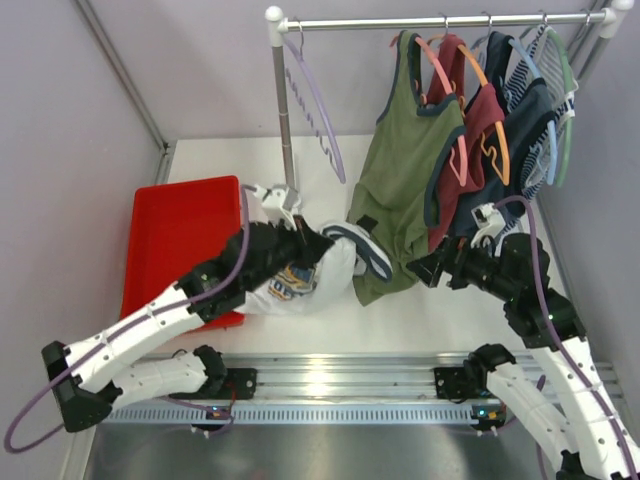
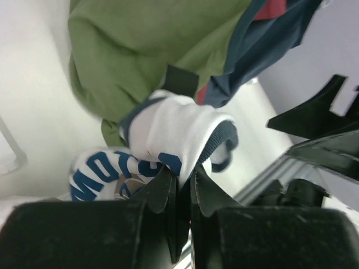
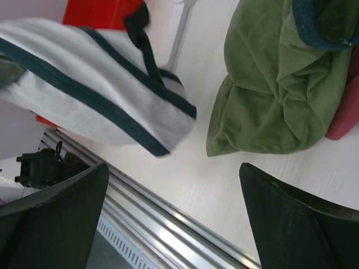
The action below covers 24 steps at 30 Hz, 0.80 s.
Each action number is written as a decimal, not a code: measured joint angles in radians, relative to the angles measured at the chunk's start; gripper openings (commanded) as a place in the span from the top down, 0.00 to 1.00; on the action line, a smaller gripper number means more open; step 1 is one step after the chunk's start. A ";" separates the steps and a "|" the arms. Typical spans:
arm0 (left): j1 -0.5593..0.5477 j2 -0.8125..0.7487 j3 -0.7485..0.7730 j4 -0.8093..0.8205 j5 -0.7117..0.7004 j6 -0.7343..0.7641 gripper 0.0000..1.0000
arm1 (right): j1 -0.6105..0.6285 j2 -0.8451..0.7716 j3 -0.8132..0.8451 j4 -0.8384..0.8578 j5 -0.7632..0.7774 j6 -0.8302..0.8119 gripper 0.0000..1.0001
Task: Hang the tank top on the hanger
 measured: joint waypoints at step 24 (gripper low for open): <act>-0.803 0.203 -0.526 0.034 -0.619 -0.552 0.73 | 0.333 -0.047 -0.457 0.115 0.147 0.258 0.02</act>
